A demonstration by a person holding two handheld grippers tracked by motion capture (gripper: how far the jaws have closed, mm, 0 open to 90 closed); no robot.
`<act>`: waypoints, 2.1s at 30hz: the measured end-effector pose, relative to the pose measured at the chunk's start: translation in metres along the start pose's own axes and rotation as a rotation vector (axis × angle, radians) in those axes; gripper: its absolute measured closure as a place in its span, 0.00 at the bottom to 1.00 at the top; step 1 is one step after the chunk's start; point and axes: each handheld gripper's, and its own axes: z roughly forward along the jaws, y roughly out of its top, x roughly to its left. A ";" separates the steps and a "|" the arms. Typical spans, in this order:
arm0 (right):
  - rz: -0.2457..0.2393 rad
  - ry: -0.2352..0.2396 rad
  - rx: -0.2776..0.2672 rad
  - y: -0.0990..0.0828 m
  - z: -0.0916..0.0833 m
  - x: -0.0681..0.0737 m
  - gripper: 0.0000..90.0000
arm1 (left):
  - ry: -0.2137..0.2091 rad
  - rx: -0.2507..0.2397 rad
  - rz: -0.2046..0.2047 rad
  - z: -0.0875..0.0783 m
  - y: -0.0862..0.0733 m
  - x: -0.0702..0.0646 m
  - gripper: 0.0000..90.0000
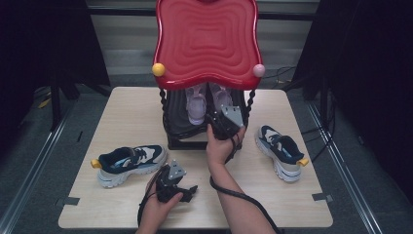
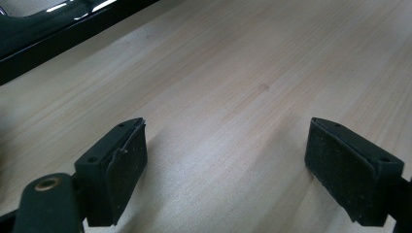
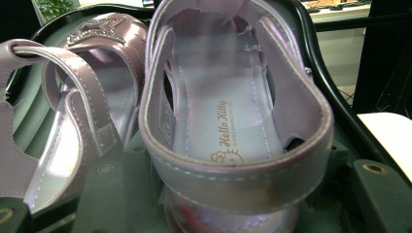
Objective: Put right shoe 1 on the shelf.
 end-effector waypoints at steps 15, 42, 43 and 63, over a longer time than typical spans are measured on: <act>-0.002 0.008 0.022 -0.003 0.006 0.005 0.41 | 0.001 0.000 0.000 0.000 0.000 0.000 0.17; -0.058 0.163 0.081 -0.007 -0.001 -0.008 0.27 | -0.005 0.000 0.000 0.000 0.000 0.000 0.17; -0.066 0.170 0.079 -0.007 -0.002 -0.009 0.27 | -0.005 0.000 0.000 0.000 0.000 0.000 0.17; -0.112 0.256 0.041 -0.002 -0.020 -0.021 0.21 | -0.005 0.000 0.001 0.001 0.000 0.000 0.17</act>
